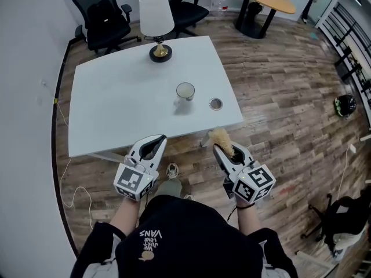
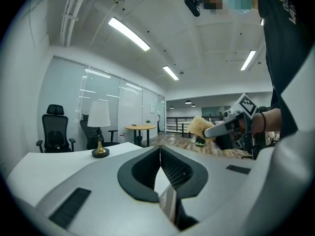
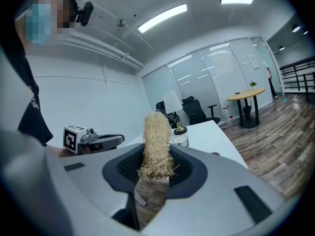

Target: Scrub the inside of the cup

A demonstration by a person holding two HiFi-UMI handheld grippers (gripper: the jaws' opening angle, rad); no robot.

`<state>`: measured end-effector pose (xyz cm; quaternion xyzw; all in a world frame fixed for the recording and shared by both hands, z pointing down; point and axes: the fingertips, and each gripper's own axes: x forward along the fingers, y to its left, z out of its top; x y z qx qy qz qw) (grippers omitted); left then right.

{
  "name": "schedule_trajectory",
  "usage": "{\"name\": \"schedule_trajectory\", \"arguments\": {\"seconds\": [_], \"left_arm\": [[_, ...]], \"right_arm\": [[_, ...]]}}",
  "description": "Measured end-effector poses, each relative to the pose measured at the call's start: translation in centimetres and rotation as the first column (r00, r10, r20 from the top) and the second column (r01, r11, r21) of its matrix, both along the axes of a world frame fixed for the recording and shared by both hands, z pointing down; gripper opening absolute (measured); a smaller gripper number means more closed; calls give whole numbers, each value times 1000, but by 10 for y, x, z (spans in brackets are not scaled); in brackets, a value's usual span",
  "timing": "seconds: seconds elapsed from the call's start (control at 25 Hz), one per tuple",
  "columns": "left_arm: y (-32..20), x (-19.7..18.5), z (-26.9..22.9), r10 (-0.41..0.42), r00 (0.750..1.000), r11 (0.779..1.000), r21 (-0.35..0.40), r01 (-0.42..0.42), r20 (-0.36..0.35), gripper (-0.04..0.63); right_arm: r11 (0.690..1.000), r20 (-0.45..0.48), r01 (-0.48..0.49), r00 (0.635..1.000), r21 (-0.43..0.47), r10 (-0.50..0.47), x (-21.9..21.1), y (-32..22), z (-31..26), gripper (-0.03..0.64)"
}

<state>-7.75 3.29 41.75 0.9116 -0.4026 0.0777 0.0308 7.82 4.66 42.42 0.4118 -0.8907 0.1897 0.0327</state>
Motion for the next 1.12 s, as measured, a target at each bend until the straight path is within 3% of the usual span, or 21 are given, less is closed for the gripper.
{"name": "schedule_trajectory", "arguments": {"seconds": [0.28,0.44,0.84,1.12], "left_arm": [[-66,-5,1,78,996,996,39,-76,-39,14],[-97,-5,4,120,993,992,45,-119,-19,14],[-152,-3,21,205,979,979,18,-205,-11,14],[-168,7,35,191,982,981,-36,-191,-2,15]], "right_arm": [[999,5,-45,999,1,45,-16,-57,0,103],[997,5,-81,997,-3,81,-20,-81,-1,103],[988,-6,-152,988,-15,151,-28,-127,-3,103],[990,0,-134,991,-42,134,-21,-142,3,103]]}}
